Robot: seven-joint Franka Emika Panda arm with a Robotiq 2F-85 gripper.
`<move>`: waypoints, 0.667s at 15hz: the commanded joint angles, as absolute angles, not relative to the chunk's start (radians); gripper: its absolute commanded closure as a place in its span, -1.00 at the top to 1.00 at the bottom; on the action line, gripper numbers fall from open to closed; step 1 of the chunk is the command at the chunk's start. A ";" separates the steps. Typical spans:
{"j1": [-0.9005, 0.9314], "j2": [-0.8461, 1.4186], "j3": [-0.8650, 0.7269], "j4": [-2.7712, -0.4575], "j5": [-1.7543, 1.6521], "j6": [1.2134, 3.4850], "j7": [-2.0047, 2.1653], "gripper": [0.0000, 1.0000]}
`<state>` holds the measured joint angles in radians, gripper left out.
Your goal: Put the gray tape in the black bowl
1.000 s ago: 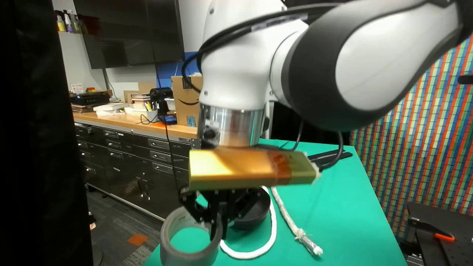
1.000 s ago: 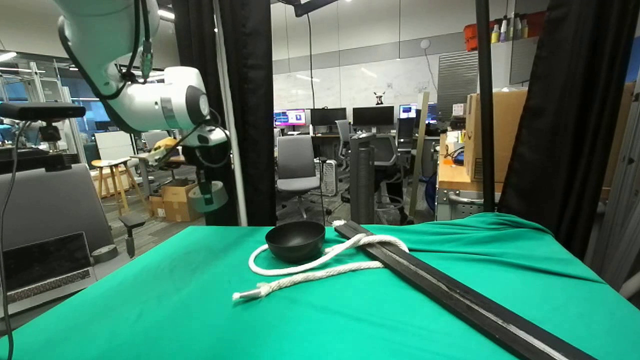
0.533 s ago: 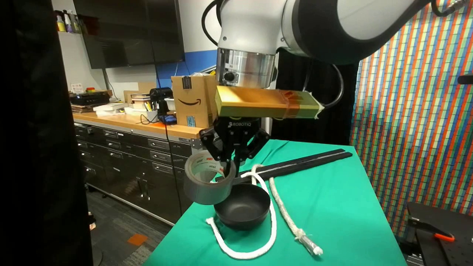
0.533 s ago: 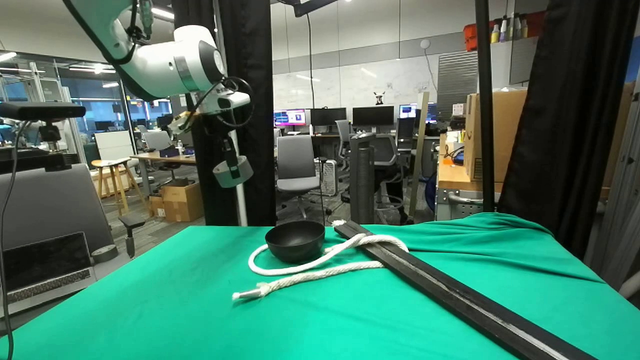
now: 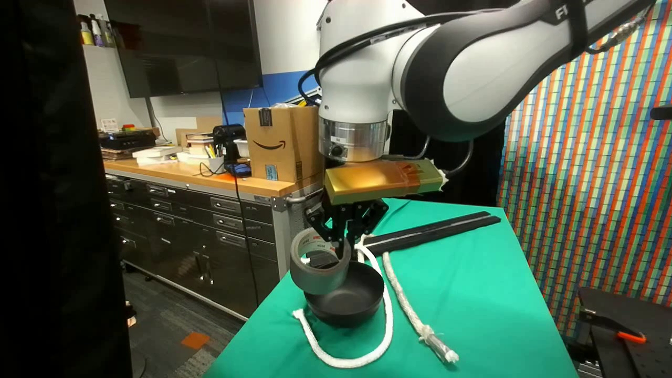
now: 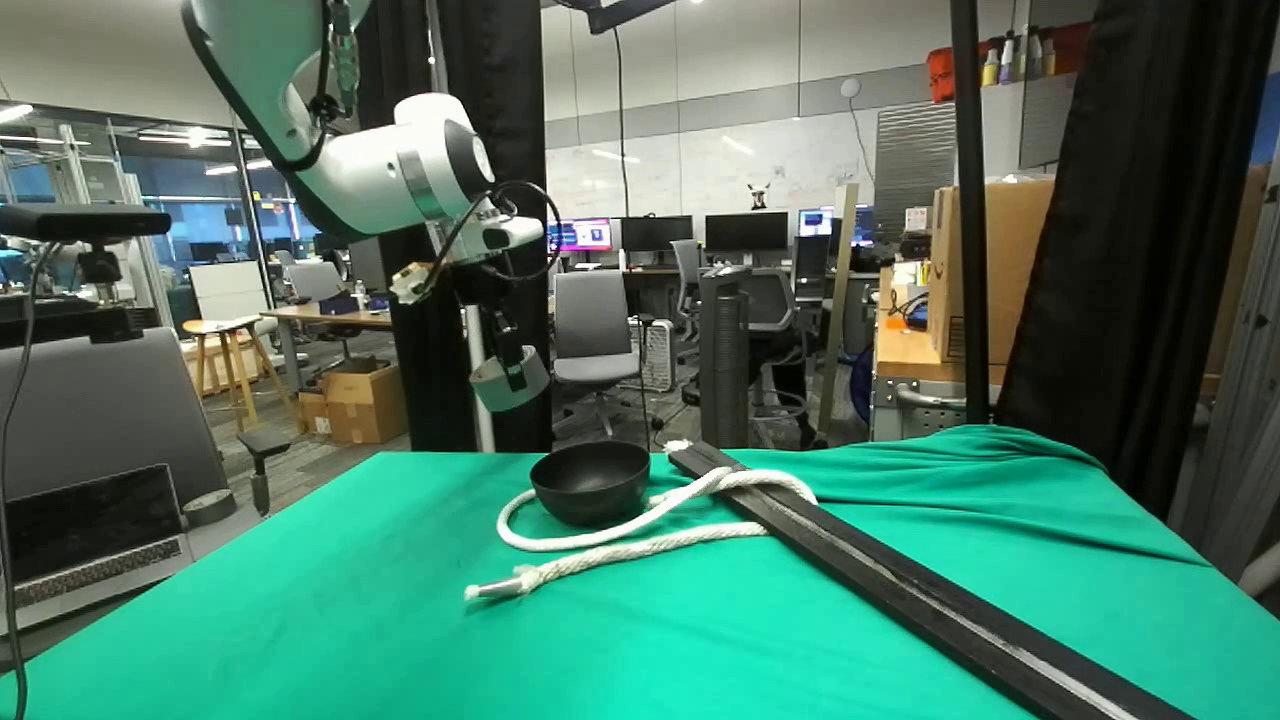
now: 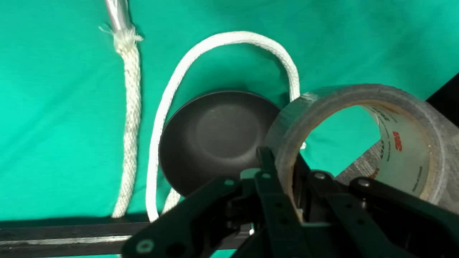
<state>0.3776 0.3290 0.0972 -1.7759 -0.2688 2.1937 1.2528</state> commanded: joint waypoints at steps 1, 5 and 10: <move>0.338 0.344 0.086 -1.776 -0.287 2.233 1.196 -0.73; 0.290 0.364 0.065 -1.772 -0.266 2.276 1.128 -0.73; 0.224 0.372 0.053 -1.792 -0.202 2.345 1.042 -0.73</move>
